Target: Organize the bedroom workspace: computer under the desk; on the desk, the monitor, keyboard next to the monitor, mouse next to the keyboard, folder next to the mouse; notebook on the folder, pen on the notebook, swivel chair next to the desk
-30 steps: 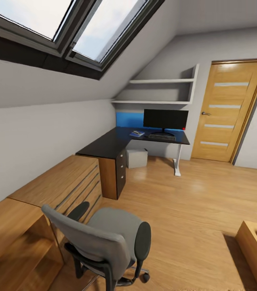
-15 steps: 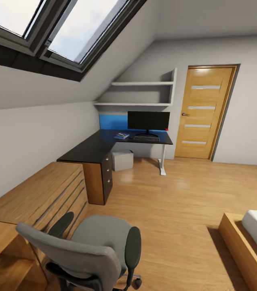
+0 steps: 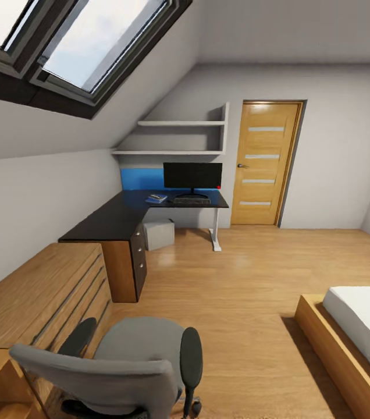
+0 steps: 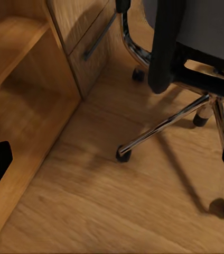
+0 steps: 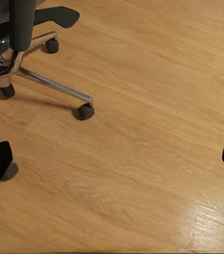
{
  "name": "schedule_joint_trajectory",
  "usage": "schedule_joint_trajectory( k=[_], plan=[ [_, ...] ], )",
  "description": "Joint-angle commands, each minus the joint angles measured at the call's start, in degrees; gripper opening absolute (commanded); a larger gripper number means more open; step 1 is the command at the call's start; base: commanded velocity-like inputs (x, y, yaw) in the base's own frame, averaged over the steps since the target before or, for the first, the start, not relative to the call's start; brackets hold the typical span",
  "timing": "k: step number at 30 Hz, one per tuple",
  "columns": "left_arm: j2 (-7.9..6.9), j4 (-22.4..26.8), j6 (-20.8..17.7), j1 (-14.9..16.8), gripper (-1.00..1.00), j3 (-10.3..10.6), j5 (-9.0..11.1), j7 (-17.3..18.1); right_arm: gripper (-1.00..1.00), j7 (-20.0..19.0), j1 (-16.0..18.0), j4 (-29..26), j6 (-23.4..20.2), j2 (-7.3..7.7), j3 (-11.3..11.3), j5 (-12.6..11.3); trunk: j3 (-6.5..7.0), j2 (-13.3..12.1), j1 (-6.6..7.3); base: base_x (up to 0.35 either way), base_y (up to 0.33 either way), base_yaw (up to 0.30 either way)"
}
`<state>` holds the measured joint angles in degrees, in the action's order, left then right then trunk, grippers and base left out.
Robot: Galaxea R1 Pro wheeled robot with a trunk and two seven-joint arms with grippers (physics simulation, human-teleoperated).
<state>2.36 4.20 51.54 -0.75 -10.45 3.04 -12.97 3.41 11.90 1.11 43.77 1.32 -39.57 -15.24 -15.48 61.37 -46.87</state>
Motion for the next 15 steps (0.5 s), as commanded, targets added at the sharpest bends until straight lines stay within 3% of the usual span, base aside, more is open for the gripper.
schedule_joint_trajectory(
  k=[1,15],
  plan=[
    [0.02,0.12,0.05,-0.04,1.00,-0.01,0.30,0.14,1.00,0.38,0.06,0.12,0.19,-0.04,-0.50,-0.13,-0.04,0.05,0.01,-0.143,0.271,-0.278],
    [0.03,0.15,0.05,-0.04,1.00,-0.01,0.30,0.14,1.00,0.68,0.06,0.04,0.34,-0.20,-0.42,-0.28,-0.15,0.05,0.01,-0.160,0.271,-0.274]
  ],
)
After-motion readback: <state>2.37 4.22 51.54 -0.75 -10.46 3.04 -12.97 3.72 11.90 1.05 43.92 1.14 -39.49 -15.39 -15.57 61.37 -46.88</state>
